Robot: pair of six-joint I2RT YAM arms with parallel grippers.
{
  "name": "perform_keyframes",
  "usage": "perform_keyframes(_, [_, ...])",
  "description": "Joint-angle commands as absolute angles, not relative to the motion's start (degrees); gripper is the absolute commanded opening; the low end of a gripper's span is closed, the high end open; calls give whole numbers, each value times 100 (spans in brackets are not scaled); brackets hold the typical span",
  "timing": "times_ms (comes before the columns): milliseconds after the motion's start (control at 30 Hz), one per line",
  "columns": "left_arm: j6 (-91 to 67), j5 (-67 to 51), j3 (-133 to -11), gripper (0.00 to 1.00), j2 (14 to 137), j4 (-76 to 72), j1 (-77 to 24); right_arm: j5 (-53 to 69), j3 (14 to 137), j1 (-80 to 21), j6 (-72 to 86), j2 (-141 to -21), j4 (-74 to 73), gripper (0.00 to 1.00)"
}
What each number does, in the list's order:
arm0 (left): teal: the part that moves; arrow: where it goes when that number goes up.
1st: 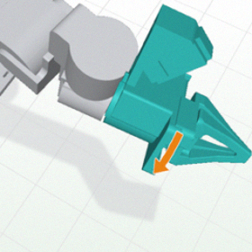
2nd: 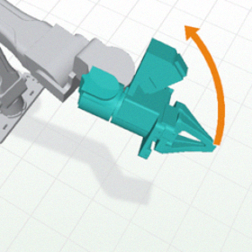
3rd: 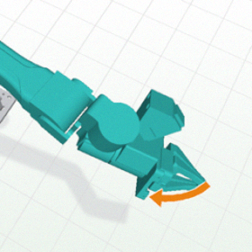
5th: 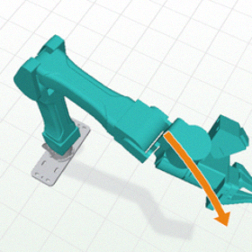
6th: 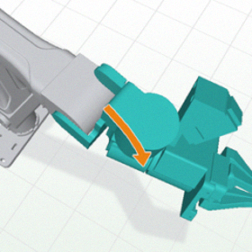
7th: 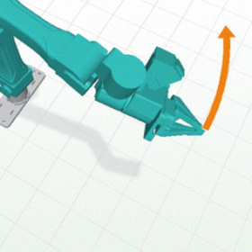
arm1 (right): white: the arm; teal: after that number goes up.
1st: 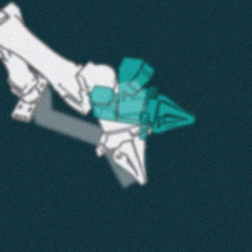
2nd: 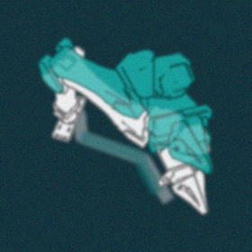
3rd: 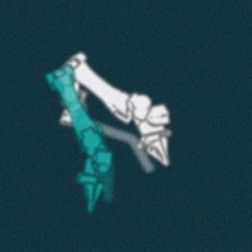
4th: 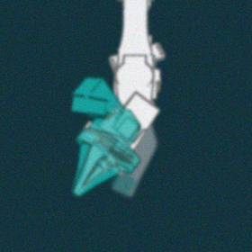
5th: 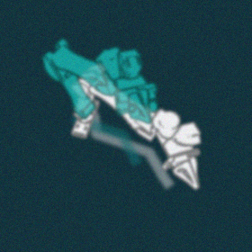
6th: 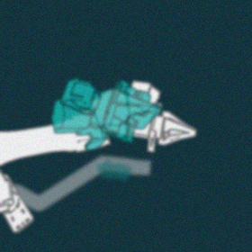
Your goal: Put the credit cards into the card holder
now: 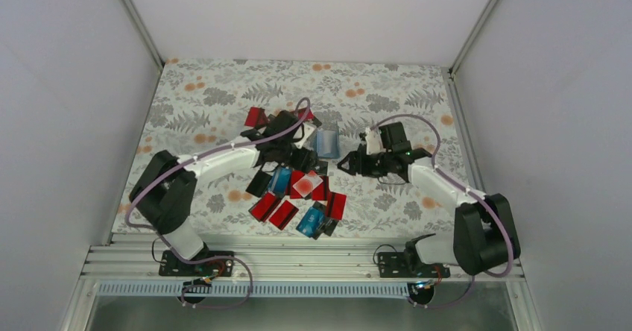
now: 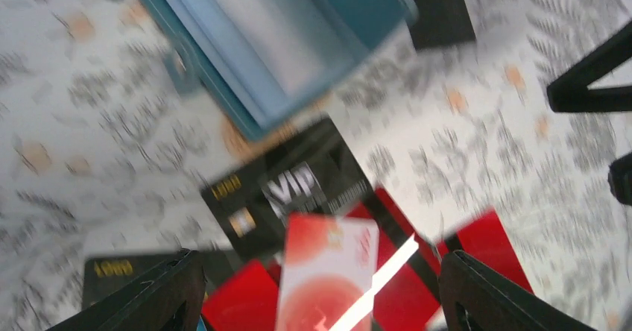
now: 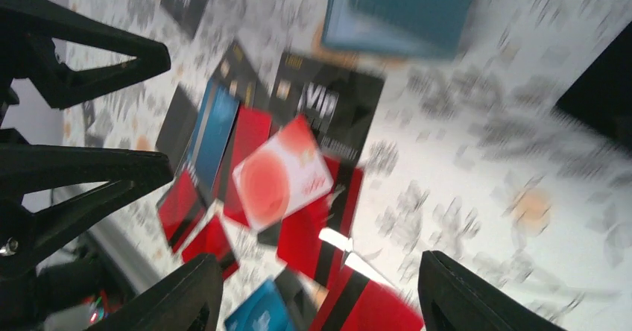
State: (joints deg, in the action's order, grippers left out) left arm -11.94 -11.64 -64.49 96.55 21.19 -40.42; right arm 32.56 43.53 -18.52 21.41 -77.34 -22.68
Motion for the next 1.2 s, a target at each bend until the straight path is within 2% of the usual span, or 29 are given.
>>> perform_keyframes(0, [-1093,-1568,-5917,77,9037,2628,-4232,3819,3895,-2229,2730,-7174,-2451,67])
perform_keyframes(133, [-1189,-1866,-5391,72,8637,2533,-4385,3847,3498,-2730,3237,-6794,-2368,64])
perform_keyframes(267, [-1380,-2033,-4954,65,8510,2318,-4603,3584,2741,-3336,4514,-6134,-1852,62])
perform_keyframes(533, [-1789,-1659,-4579,58,8504,2088,-5081,2729,1842,-4791,6762,-5564,-789,61])
perform_keyframes(667, [-1907,-1516,-4436,56,8491,2014,-5153,1905,1876,-5559,7673,-5711,-746,63])
perform_keyframes(833, [-2081,-1434,-4256,53,8549,1817,-5226,1575,2018,-6244,8341,-6338,-418,62])
perform_keyframes(900, [-2165,-1379,-4258,52,8591,1783,-5262,1456,2224,-6426,8473,-6589,-649,66])
perform_keyframes(967, [-2254,-1341,-4234,51,8638,1693,-5310,1345,2368,-6585,8547,-6790,-769,63])
perform_keyframes(1167, [-2389,-1096,-4235,48,8872,1594,-5524,1179,2254,-6696,8812,-6931,-581,61])
